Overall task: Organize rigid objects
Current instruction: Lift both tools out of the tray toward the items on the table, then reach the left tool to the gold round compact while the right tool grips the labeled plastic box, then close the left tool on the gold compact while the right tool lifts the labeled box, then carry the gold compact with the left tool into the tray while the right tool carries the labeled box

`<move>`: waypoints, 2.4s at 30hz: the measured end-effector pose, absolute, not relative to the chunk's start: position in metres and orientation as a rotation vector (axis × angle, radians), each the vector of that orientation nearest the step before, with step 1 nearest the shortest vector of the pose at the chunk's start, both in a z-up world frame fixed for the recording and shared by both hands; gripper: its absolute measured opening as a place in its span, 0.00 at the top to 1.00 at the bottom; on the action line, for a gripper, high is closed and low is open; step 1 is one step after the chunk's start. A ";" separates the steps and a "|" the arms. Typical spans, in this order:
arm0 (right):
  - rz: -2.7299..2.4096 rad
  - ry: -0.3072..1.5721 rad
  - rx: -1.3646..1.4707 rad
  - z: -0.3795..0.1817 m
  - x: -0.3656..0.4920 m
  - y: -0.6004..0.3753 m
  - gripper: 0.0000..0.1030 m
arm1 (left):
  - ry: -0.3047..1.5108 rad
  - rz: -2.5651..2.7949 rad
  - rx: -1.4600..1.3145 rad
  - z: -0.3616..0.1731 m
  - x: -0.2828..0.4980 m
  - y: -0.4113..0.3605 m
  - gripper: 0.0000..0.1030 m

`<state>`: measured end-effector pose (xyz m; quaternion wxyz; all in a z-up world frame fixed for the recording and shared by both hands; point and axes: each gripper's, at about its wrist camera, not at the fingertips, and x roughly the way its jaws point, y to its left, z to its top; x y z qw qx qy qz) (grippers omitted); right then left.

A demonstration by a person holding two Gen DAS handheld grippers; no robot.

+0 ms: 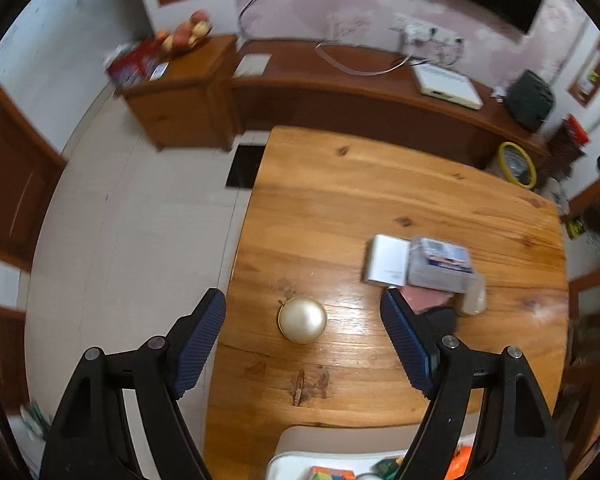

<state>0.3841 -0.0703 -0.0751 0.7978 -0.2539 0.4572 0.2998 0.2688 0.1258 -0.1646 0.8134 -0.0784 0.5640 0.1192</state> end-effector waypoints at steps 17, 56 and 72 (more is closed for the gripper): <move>1.042 1.197 -0.726 -0.258 0.417 -0.047 0.24 | 1.427 0.402 -0.225 -0.275 0.297 0.124 0.20; 0.870 1.203 -0.414 -0.270 0.420 -0.089 0.38 | 1.404 0.410 -0.334 -0.271 0.279 0.118 0.43; 0.877 1.006 -0.205 -0.147 0.337 -0.124 0.38 | 1.196 0.240 -0.253 -0.129 0.201 0.097 0.43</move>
